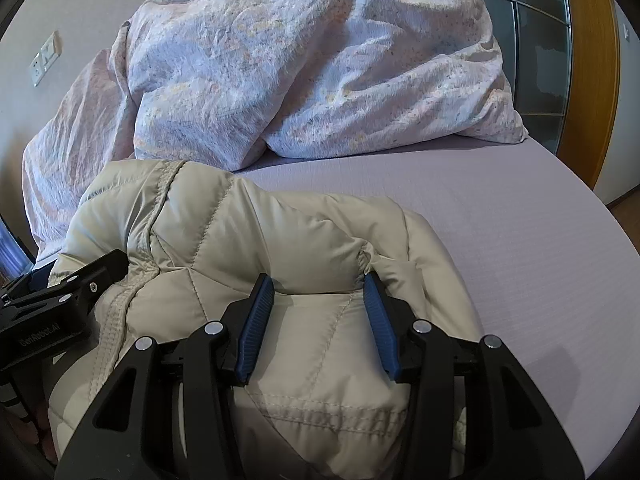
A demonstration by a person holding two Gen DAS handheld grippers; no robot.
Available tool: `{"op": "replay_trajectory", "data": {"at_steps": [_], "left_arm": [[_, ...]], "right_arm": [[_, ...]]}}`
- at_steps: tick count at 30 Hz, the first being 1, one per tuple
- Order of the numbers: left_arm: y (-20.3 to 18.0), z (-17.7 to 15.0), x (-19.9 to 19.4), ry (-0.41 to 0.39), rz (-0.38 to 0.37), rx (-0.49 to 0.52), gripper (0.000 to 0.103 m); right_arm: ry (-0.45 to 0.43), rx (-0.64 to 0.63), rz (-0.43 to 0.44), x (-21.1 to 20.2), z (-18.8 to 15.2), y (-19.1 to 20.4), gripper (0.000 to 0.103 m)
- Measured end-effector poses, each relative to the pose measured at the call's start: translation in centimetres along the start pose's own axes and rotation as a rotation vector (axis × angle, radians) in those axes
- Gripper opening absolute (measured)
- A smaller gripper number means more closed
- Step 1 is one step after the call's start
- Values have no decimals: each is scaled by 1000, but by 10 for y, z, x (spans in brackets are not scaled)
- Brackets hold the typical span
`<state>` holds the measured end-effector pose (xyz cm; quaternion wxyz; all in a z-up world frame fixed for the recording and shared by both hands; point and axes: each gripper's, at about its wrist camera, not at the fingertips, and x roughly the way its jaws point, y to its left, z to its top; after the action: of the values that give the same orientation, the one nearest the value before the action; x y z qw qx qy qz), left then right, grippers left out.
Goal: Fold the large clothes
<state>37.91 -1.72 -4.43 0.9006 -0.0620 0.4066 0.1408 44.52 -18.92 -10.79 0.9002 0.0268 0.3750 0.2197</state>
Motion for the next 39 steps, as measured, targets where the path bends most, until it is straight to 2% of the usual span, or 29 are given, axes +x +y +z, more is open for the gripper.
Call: {"op": "replay_trajectory", "data": {"at_steps": [11, 17, 20, 22, 24, 27, 33, 36, 39], "left_arm": [[0, -1, 1, -2, 4, 4, 101], [2, 8, -7, 51, 5, 42, 101], [10, 9, -22, 72, -15, 40, 101], [18, 7, -34, 80, -26, 29, 101], [26, 4, -43, 83, -25, 29, 101], [39, -2, -55, 88, -20, 22, 101], [63, -8, -68, 112, -20, -17, 101], [70, -10, -71, 121, -20, -26, 101], [68, -10, -74, 113, -26, -15, 101]], "right_arm": [[4, -6, 3, 1, -1, 0, 49], [109, -18, 0, 0, 12, 2, 51], [164, 12, 13, -6, 18, -1, 57], [178, 19, 9, -14, 18, -3, 69], [176, 22, -19, -22, 18, -5, 90], [191, 62, -10, -33, 18, -16, 91], [229, 242, 30, -46, 16, -56, 94], [196, 283, 16, -54, 16, -64, 94], [154, 246, 40, -63, 17, -55, 93]]}}
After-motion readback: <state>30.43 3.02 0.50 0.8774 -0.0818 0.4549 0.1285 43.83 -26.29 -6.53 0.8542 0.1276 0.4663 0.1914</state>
